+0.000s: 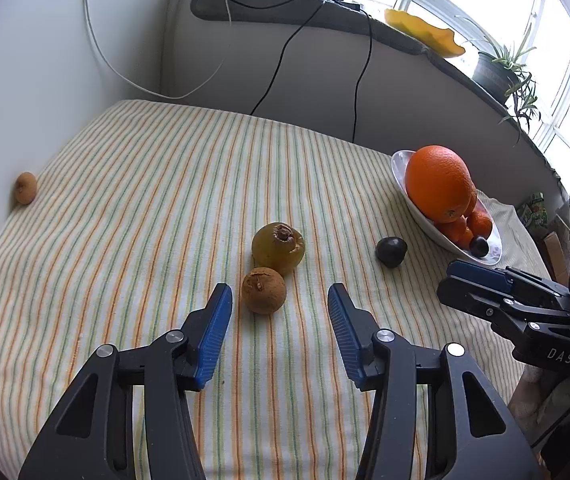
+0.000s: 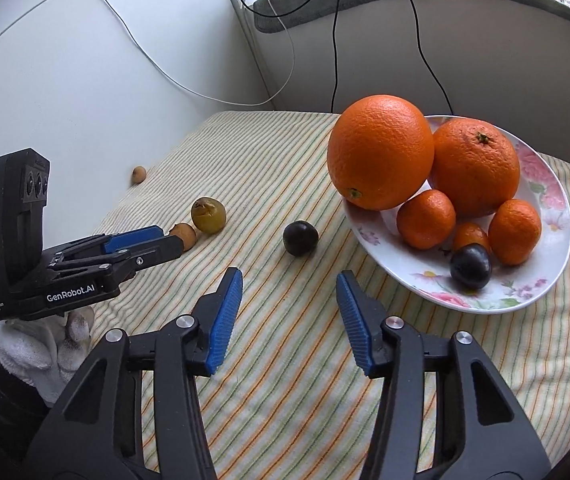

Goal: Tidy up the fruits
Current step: 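Move the open left gripper to a brown kiwi while the right gripper moves to the other plum, then close the left gripper on the kiwi while the right gripper closes on the plum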

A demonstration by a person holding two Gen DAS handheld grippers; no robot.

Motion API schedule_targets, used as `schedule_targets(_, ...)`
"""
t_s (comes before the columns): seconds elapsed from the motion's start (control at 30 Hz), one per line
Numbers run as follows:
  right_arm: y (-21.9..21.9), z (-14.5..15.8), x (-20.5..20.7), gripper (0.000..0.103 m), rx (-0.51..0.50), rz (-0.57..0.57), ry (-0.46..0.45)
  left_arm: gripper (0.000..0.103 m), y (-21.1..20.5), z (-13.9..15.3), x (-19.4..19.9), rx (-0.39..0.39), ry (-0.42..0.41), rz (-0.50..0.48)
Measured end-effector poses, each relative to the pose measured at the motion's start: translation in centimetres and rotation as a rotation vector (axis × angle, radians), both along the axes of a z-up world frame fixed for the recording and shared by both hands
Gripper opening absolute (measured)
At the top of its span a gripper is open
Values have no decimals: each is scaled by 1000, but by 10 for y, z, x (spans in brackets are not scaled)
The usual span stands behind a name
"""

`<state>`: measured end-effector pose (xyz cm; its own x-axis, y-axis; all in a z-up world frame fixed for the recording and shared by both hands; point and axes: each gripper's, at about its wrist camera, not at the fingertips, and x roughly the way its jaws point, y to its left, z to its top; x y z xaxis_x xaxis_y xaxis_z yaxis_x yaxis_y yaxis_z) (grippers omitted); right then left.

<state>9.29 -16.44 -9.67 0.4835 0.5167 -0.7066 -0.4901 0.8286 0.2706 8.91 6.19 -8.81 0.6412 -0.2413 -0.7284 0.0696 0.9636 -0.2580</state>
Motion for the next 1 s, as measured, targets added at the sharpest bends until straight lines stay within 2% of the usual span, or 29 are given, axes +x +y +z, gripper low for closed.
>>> schedule_targets(0.17, 19, -3, 4, 50, -54, -17, -14, 42, 6, -2, 2, -6, 1, 6)
schedule_targets(0.37, 33, -12, 14, 43, -112, -39, -10, 42, 10, -7, 8, -20, 15, 0)
schedule_targets(0.77, 43, -18, 32, 42, -141, -70, 7, 42, 10, -14, 12, -41, 26, -19)
schedule_targets(0.9, 46, -18, 34, 38, -153, -81, 4, 38, 11, -14, 12, -45, 26, -13)
schedule_targets(1.0, 50, -19, 36, 37, -172, -87, -3, 30, 9, -15, 12, -34, 24, -11)
